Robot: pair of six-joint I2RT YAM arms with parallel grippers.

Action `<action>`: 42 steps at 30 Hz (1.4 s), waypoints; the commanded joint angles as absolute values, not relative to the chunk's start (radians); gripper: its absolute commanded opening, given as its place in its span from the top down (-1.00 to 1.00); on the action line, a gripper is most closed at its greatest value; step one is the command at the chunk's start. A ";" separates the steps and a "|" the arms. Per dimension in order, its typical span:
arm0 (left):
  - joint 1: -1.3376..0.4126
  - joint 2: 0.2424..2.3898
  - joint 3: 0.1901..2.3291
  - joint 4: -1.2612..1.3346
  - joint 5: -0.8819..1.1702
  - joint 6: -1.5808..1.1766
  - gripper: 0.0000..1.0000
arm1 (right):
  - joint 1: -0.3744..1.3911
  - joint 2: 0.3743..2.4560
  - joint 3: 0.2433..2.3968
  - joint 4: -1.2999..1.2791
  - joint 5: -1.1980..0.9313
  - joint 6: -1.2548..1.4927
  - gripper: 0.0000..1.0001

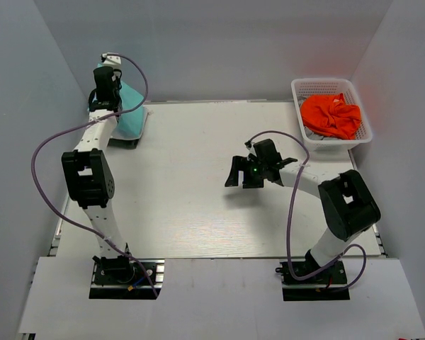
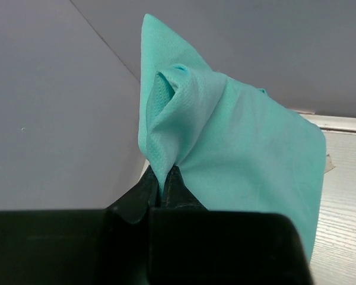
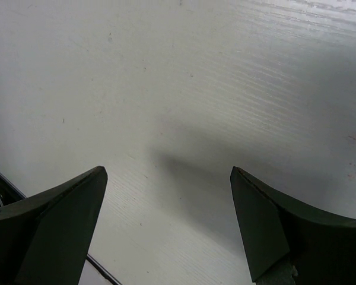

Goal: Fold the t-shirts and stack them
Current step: Put the neatly folded tshirt into the corner of the board with the left arm

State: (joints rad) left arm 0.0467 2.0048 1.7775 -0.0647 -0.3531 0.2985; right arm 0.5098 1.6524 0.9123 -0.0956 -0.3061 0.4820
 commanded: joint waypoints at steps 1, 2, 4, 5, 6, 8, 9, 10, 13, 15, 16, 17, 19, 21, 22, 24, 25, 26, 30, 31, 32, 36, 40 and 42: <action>0.066 2.006 1.798 -0.065 -0.301 0.318 1.00 | 0.503 1.674 0.971 -0.081 -0.333 0.469 -0.81; 0.077 2.016 1.798 -0.054 -0.301 0.327 1.00 | 0.500 1.678 0.976 -0.090 -0.334 0.469 -0.81; 0.086 2.041 1.798 -0.042 -0.301 0.350 1.00 | 0.505 1.687 0.989 -0.100 -0.334 0.466 -0.81; 0.095 2.051 1.798 -0.032 -0.310 0.376 1.00 | 0.503 1.687 0.991 -0.103 -0.330 0.465 -0.81; 0.104 2.063 1.798 -0.012 -0.322 0.376 1.00 | 0.502 1.686 0.991 -0.107 -0.327 0.465 -0.81; 0.115 2.097 1.825 -0.003 -0.345 0.388 1.00 | 0.503 1.692 0.996 -0.115 -0.328 0.462 -0.81; 0.129 2.108 1.847 -0.003 -0.345 0.388 1.00 | 0.502 1.695 0.999 -0.118 -0.327 0.460 -0.81; 0.129 2.117 1.847 -0.003 -0.335 0.388 1.00 | 0.500 1.700 1.012 -0.124 -0.327 0.454 -0.81; 0.140 2.146 1.870 -0.003 -0.366 0.388 0.47 | 0.503 1.723 1.037 -0.144 -0.328 0.454 -0.81; 0.149 2.170 1.904 0.006 -0.417 0.388 -0.24 | 0.503 1.723 1.043 -0.149 -0.345 0.451 -0.81; 0.159 2.171 1.913 0.006 -0.434 0.388 -0.40 | 0.502 1.724 1.046 -0.152 -0.357 0.453 -0.81; 0.169 2.183 1.936 0.006 -0.446 0.364 -0.57 | 0.503 1.724 1.048 -0.149 -0.357 0.451 -0.81; 0.178 2.183 1.947 -0.009 -0.463 0.333 -1.00 | 0.505 1.710 1.045 -0.152 -0.356 0.451 -0.81; 0.178 2.163 1.966 -0.037 -0.463 0.278 -1.00 | 0.503 1.689 1.042 -0.149 -0.357 0.453 -0.81; 0.178 2.140 1.967 -0.049 -0.478 0.255 -1.00 | 0.502 1.674 1.037 -0.150 -0.357 0.453 -0.81; 0.178 2.114 1.982 -0.092 -0.466 0.175 -1.00 | 0.503 1.649 1.032 -0.149 -0.359 0.448 -0.81; 0.178 2.096 1.982 -0.125 -0.448 0.152 -1.00 | 0.503 1.631 1.023 -0.149 -0.359 0.446 -0.81; 0.178 2.056 1.964 -0.136 -0.425 0.138 -1.00 | 0.505 1.622 1.019 -0.138 -0.359 0.451 -0.81; 0.152 1.964 1.865 -0.138 -0.338 0.103 -1.00 | 0.503 1.545 0.950 -0.107 -0.356 0.465 -0.81; 0.152 1.953 1.865 -0.206 -0.300 0.022 -1.00 | 0.502 1.510 0.937 -0.092 -0.359 0.469 -0.81; 0.152 1.944 1.865 -0.239 -0.214 -0.012 -1.00 | 0.503 1.494 0.925 -0.091 -0.365 0.471 -0.81; 0.152 1.887 1.792 -0.238 -0.120 -0.067 -1.00 | 0.505 1.384 0.841 -0.087 -0.359 0.463 -0.81; 0.172 1.875 1.738 -0.225 -0.023 -0.110 -1.00 | 0.502 1.342 0.830 -0.152 -0.335 0.410 -0.81; 0.172 1.887 1.714 -0.225 -0.012 -0.120 -1.00 | 0.505 1.338 0.848 -0.195 -0.313 0.385 -0.81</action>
State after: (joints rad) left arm 0.1566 1.9072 1.7554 -0.2008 -0.1017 -0.0681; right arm 0.5049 1.3643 0.8333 -0.1410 -0.3393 0.4404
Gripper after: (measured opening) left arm 0.997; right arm 0.904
